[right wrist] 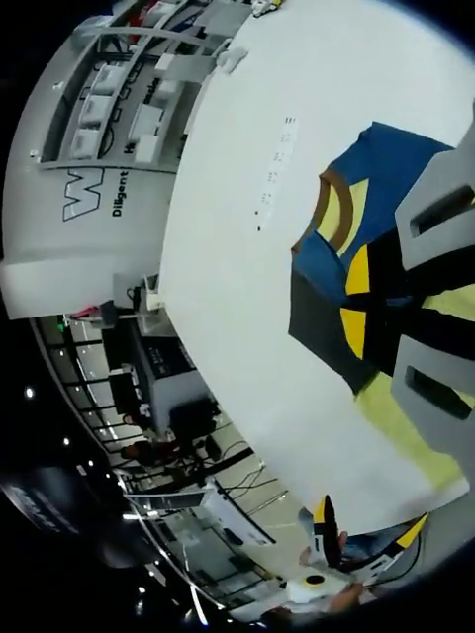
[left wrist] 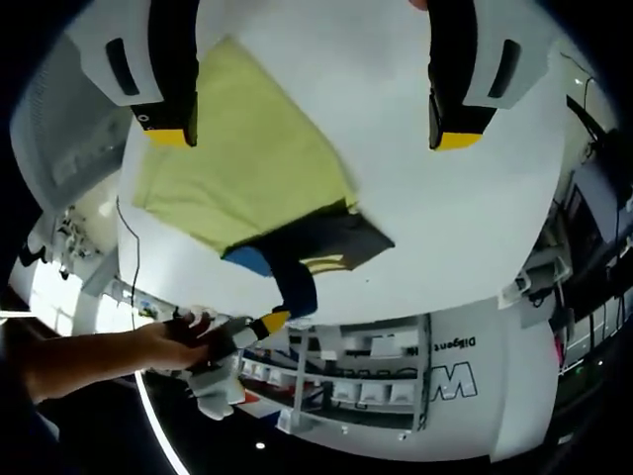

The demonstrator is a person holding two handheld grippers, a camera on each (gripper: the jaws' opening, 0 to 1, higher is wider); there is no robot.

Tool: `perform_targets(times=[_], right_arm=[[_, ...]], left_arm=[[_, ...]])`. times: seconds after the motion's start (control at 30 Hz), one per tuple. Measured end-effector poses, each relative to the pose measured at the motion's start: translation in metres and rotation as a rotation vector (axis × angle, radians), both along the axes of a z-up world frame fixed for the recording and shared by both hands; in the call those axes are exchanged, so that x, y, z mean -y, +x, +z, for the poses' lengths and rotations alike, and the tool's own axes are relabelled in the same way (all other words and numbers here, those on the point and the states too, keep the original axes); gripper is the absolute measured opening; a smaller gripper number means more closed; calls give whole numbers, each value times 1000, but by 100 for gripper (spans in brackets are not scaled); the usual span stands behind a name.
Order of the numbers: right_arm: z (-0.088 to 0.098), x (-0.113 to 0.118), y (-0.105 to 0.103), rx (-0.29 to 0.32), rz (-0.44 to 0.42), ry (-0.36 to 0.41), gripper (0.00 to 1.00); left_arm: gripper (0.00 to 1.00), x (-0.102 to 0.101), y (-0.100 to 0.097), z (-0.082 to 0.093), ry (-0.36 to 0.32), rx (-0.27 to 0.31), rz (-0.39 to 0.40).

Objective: Fold the garment on the visible template until the final outline fits inside the template.

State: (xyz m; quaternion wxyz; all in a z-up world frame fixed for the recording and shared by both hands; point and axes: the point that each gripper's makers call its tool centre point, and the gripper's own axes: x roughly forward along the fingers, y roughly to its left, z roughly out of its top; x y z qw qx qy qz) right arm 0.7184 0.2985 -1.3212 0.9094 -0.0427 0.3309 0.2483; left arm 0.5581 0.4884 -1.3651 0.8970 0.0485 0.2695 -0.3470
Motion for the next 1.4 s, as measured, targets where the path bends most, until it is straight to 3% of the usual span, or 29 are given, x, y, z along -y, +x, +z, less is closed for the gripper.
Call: perform_targets(times=[0.37, 0.6, 0.93, 1.2, 1.33, 1.4], right_arm=[[-39, -32, -13, -60, 59, -37, 0], [-54, -51, -12, -73, 83, -50, 0], [-75, -61, -7, -85, 112, -95, 0], [-88, -80, -20, -128, 181, -76, 0], [-87, -86, -24, -94, 238, -89, 17], [-88, -84, -27, -97, 267, -114, 17]], left_arm=[[95, -4, 3, -5, -10, -13, 4], [95, -8, 5, -10, -19, -28, 12], [95, -16, 8, -15, -28, -46, 25], [94, -16, 10, -18, -35, -54, 25], [94, -14, 10, -23, -35, -64, 21], [94, -12, 10, -24, -33, -66, 16]])
